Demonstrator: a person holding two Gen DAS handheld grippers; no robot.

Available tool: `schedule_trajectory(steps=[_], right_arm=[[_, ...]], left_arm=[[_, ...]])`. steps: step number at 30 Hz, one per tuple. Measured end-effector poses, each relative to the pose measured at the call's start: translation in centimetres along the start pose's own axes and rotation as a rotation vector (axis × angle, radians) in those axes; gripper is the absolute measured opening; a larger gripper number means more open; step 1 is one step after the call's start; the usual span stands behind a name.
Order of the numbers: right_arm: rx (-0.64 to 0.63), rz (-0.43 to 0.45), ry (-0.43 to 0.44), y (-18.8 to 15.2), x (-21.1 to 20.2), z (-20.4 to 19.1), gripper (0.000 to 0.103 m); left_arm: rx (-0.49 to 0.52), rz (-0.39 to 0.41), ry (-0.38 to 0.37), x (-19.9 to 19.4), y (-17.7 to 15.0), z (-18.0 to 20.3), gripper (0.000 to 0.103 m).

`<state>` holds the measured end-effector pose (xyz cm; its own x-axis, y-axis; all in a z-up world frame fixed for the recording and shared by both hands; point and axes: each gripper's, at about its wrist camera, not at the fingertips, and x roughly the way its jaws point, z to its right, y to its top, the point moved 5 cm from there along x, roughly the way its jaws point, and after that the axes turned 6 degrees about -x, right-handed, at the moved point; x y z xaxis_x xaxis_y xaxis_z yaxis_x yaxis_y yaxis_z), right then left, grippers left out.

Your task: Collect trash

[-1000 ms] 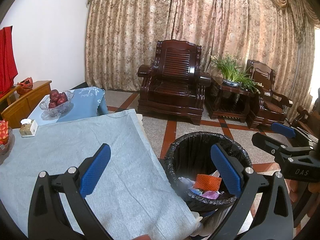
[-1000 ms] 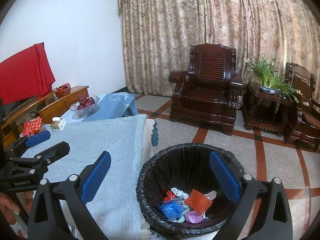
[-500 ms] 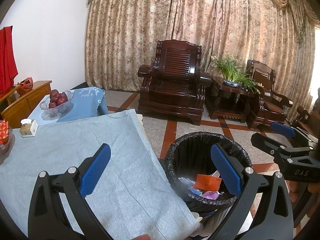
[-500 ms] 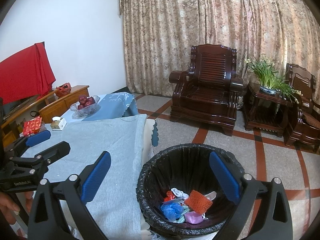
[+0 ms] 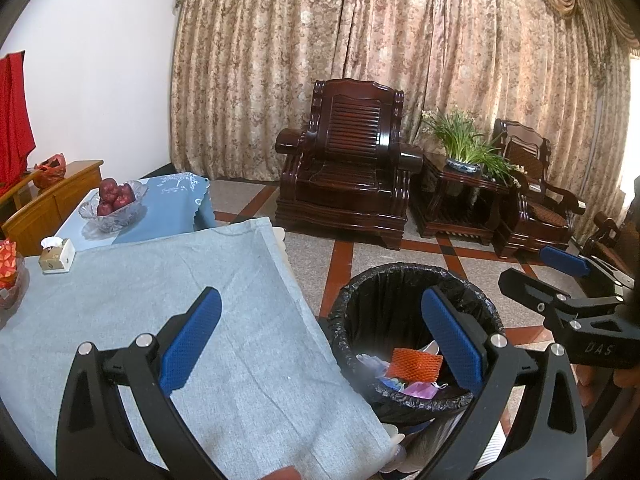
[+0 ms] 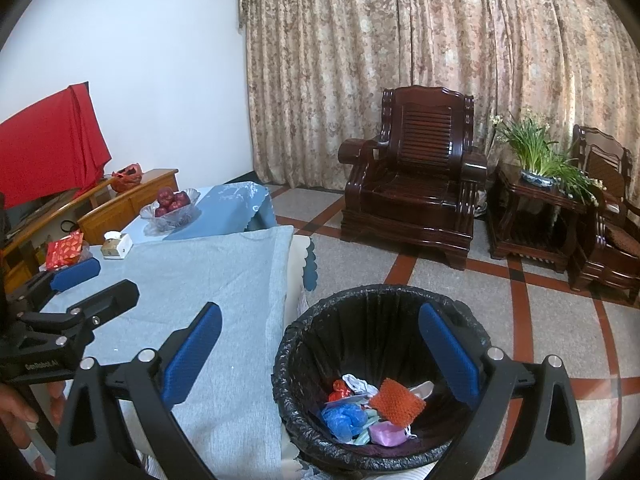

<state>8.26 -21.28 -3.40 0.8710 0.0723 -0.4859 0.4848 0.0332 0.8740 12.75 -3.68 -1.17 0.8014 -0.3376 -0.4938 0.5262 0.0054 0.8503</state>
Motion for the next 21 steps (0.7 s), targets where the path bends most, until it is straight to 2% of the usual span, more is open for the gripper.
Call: schedule_trajectory(steps=[21], right_arm=[[0.002, -0.001, 0.001, -0.11, 0.01, 0.02, 0.097]], left_arm=[[-0.001, -0.005, 0.001, -0.02, 0.09, -0.43, 0.097]])
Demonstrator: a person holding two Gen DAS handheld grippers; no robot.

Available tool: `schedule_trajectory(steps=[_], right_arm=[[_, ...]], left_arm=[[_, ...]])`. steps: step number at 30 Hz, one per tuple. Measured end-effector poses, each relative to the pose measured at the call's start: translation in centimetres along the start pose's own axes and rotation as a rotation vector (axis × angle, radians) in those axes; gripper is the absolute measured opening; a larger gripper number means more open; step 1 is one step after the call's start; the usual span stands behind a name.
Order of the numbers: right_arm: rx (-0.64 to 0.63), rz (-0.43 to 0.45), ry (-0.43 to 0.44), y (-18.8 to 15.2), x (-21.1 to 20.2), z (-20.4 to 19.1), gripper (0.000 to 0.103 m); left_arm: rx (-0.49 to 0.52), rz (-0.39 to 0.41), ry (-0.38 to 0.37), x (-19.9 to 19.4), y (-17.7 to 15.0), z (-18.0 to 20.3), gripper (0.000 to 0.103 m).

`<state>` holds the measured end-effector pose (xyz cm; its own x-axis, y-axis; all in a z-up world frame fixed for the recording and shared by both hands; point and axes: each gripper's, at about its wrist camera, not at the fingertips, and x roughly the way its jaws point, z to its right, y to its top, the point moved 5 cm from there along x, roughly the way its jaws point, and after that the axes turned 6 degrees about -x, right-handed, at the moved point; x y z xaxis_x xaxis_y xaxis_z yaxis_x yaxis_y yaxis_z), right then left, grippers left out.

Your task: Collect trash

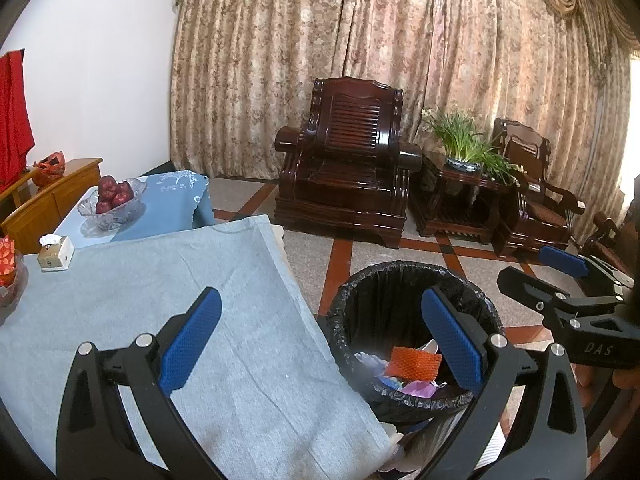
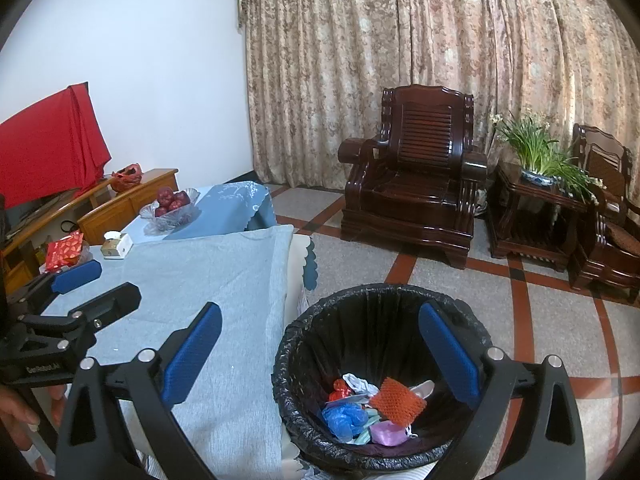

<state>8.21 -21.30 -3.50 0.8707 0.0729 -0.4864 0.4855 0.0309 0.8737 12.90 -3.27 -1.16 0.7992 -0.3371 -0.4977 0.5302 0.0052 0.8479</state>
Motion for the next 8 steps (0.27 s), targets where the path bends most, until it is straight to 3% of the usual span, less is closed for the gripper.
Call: schedule_trajectory(steps=[8], right_arm=[[-0.001, -0.004, 0.000, 0.08, 0.06, -0.27, 0.097]], left_arm=[[-0.003, -0.006, 0.008, 0.49, -0.20, -0.34, 0.097]])
